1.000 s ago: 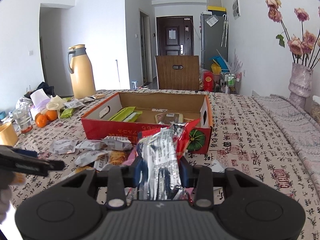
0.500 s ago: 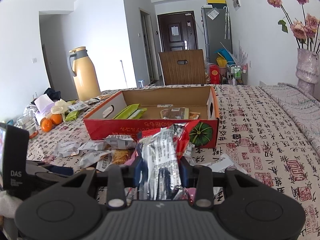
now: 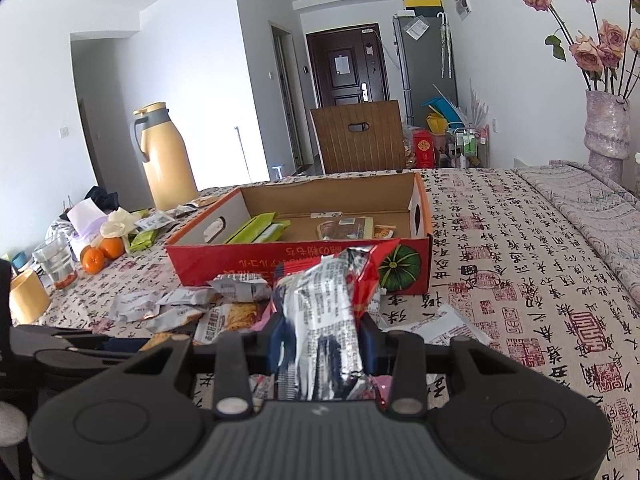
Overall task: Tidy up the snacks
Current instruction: 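Grasp the oat biscuit packet with the left tool while the right tool holds the silver bag, then carry both held snacks over the box and open both tools inside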
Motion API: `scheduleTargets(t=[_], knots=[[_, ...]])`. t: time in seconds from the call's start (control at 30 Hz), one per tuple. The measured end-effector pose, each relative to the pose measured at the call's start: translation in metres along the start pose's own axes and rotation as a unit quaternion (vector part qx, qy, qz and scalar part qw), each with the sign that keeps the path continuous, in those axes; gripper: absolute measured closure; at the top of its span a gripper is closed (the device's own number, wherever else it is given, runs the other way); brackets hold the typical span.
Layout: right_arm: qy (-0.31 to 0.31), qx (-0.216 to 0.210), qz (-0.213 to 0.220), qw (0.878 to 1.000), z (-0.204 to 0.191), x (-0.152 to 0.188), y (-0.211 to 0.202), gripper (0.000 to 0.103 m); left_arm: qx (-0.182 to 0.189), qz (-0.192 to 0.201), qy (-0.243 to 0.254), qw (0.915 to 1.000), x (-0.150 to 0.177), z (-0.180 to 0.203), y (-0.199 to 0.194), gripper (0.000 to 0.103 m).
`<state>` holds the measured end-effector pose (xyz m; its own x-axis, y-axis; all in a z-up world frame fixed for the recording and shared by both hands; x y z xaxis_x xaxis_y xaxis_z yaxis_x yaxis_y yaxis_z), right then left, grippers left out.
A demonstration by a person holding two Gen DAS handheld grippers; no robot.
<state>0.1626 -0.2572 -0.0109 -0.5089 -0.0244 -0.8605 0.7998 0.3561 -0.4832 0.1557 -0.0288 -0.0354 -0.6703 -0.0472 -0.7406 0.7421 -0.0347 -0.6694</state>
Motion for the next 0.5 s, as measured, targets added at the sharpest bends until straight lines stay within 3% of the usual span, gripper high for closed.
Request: scheduleTargets(t=[0.27, 0.5], knots=[[0.008, 0.003, 0.010, 1.000, 0.000, -0.004, -0.003, 0.066, 0.002, 0.040, -0.010, 0.9991, -0.019, -0.008, -0.021, 0.059], [0.010, 0.009, 0.026, 1.000, -0.001, -0.022, 0.005, 0.066, -0.013, 0.085, -0.015, 0.9962, -0.059, -0.019, -0.031, 0.059]])
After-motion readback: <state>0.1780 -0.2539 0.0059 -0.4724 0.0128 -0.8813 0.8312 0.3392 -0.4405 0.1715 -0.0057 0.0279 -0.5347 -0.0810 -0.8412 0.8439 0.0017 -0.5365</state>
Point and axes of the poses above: each gripper's, at about its wrist camera, not at the fingertips, and y roughly the way its jaws point, z to its right, x to its underside, the point moved 2 cm from there along y, roughly the way its jaws point, and after that the axes turned 2 degrees about -y, right-handed, at the moved point
